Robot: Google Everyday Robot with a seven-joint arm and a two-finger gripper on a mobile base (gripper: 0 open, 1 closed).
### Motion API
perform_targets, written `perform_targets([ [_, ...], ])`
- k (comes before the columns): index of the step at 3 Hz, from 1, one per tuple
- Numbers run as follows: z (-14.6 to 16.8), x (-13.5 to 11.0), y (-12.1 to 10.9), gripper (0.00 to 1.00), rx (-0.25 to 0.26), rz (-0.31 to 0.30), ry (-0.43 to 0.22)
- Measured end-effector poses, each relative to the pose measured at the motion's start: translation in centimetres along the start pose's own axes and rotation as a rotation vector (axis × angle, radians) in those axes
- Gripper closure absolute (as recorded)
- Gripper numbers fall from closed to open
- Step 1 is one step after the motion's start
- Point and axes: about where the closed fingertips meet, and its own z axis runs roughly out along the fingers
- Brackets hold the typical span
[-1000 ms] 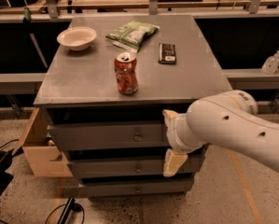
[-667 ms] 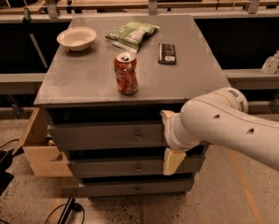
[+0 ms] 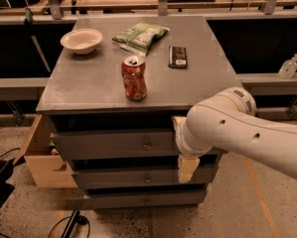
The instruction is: Open top drawer
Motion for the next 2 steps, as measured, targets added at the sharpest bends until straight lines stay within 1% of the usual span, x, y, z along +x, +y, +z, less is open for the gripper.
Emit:
perform_targets([
  [1, 1.0, 0.0, 0.1, 0.0, -0.011, 0.002, 0.002],
  [2, 2.6, -0.1, -0.7, 0.0, -0.001, 0.02, -0.02],
])
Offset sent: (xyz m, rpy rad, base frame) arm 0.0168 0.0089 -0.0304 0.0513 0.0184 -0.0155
